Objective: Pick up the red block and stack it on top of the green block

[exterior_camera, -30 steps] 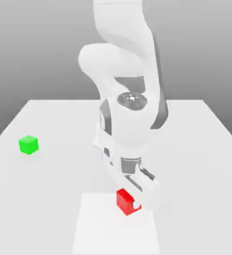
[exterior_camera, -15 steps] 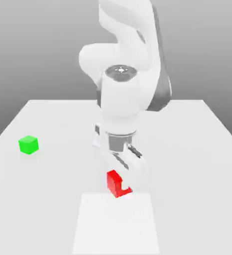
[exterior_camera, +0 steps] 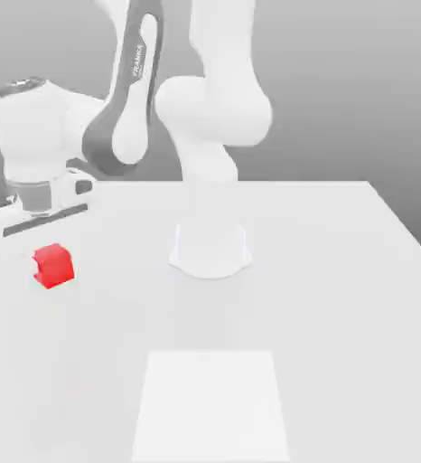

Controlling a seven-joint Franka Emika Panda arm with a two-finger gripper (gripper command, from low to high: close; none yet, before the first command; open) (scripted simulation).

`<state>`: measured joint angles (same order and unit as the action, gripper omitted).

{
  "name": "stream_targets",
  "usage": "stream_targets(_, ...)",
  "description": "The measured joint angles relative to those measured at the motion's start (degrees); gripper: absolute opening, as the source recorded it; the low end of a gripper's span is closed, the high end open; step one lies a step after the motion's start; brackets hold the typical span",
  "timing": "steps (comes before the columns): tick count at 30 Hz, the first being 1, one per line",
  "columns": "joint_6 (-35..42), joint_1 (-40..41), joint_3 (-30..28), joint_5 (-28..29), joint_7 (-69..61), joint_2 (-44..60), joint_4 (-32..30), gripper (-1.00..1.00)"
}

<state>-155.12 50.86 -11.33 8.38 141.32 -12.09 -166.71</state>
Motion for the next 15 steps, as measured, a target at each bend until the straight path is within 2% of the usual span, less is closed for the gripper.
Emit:
stream_targets(4, 1.14, 9.66, -4.66, 1.40, 7.06, -1.80, -0.59, -1.00)
stream_targets(6, -0.75, 13.20, -7.36, 0.75, 9.41, 0.40, -0.34, -1.00)
stream_targets(11, -10.21, 11.85, -9.10, -7.21, 5.16, 10.60, 0.08, -1.00)
stream_targets(12, -12.07, 11.92, -8.27, -10.02, 3.23, 12.66, 0.16, 1.00)
stream_targets(15, -12.07, 10.96, -8.27, -10.02, 3.23, 12.66, 0.16, 1.00)
